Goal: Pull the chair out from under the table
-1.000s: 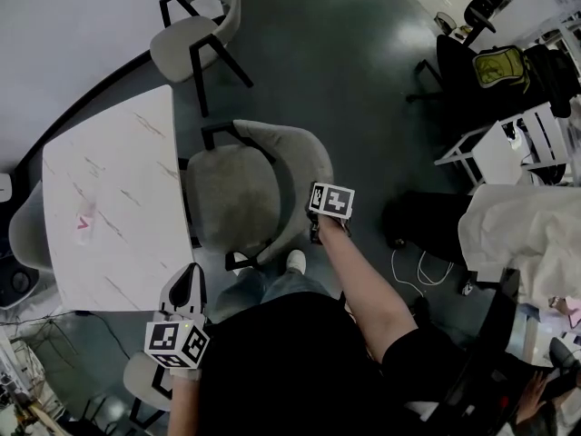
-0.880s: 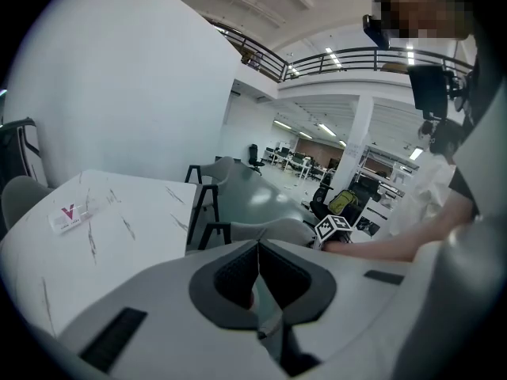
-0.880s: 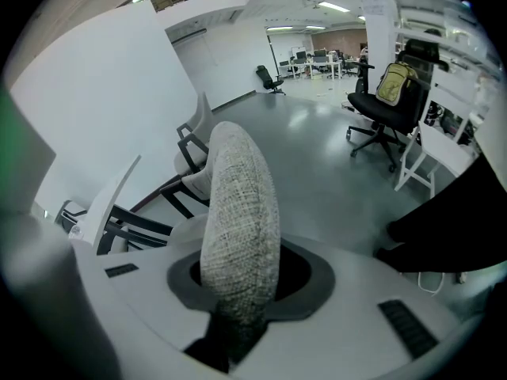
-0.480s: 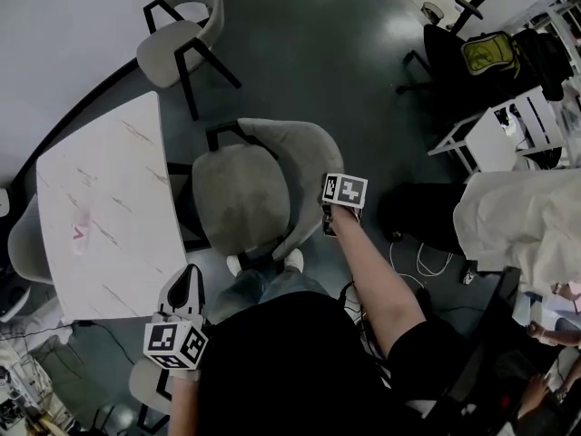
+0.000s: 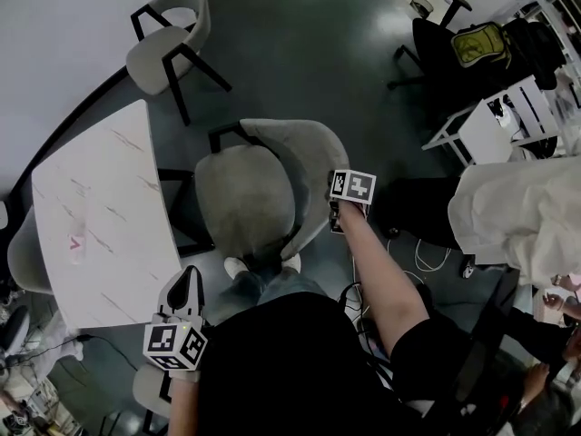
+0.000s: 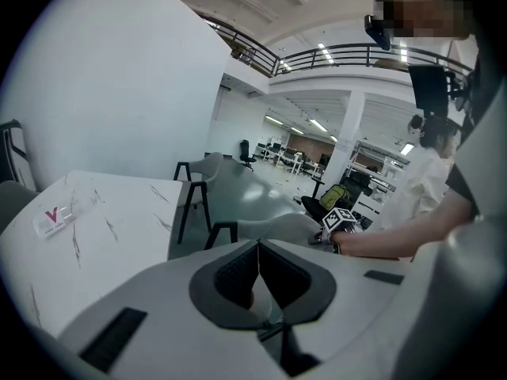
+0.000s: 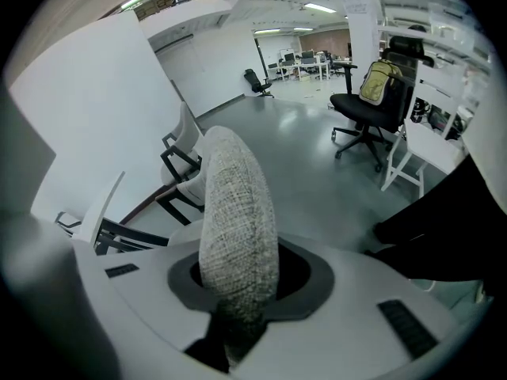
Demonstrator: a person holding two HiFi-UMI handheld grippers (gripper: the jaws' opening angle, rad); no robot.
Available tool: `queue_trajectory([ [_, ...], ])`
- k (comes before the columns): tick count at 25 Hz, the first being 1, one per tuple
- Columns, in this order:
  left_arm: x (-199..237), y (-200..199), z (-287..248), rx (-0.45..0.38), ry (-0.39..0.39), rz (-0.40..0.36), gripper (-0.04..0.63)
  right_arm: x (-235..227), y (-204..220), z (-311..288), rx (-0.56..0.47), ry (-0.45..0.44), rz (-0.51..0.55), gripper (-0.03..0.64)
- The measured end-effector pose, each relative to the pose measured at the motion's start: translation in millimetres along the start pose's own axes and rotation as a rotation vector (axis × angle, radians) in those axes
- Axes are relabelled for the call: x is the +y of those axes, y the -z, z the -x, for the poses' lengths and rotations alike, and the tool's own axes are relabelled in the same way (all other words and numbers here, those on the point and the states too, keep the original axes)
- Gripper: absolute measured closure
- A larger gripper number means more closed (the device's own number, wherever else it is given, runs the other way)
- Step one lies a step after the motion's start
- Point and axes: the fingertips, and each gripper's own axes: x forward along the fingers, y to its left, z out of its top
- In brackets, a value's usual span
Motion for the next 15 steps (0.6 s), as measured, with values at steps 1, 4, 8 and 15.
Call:
queue_trajectory([
  [1, -1, 0, -1, 0.001, 0.002, -0.003, 0.591, -4, -2, 0, -0.001, 0.000, -0.003, 0.517],
  [4, -4, -1, -3, 0.004, 0.005, -0.006, 0.591, -16, -7, 1, -0.005, 0.008, -0.011, 0.517],
  [8, -4, 0, -6, 0.007, 0.006, -0.005, 0.591, -30, -14, 4, -0.006, 0.021, -0.018, 0.517],
  [15, -8, -1, -12, 0.014, 0.006, -0.004, 0.591, -60, -30, 6, -0.009, 0.042, -0.017, 0.517],
])
